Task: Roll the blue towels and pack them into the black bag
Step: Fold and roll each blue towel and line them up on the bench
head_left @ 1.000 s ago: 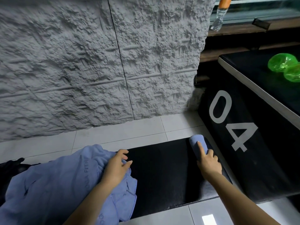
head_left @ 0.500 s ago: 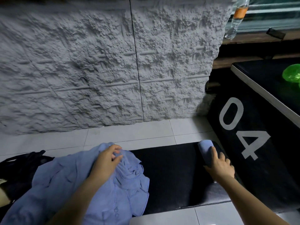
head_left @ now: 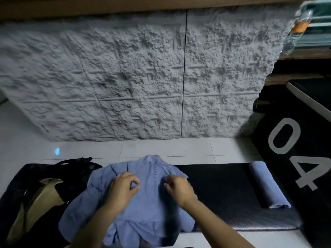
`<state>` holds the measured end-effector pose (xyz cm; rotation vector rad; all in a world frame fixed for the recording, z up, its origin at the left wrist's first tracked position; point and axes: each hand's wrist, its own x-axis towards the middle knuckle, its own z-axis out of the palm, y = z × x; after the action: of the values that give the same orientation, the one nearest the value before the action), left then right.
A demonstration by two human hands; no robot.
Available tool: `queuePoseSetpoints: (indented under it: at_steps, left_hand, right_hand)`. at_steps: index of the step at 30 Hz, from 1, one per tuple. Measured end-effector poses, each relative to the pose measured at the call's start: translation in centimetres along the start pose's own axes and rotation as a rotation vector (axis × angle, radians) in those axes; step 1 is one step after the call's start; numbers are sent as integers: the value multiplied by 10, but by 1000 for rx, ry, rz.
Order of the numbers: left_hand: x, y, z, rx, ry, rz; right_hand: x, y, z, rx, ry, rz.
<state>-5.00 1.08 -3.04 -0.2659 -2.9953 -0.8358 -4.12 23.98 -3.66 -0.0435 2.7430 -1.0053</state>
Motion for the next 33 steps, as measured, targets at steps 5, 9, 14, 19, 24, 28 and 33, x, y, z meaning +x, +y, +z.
queuePoseSetpoints:
  at_steps: [5, 9, 14, 19, 24, 28, 33]
  left_hand:
    - [-19, -19, 4, -13, -128, -9]
    - [-26, -22, -2, -40, -163, 4]
    - [-22, -5, -31, -237, -72, 1]
    - [5, 73, -95, -505, 268, 62]
    - [16, 139, -147, -697, -130, 220]
    - [20, 139, -163, -631, -251, 208]
    - [13, 131, -172, -383, -417, 248]
  right_hand:
    - [24, -17, 31, 430, 82, 215]
    - [32, -27, 31, 700, 62, 381]
    - [14, -71, -19, 920, 16, 45]
    - [-9, -121, -86, 758, -203, -264]
    - [-39, -148, -131, 578, -264, -454]
    - [-58, -148, -160, 539, -208, -496]
    - [-70, -130, -189, 540, -136, -475]
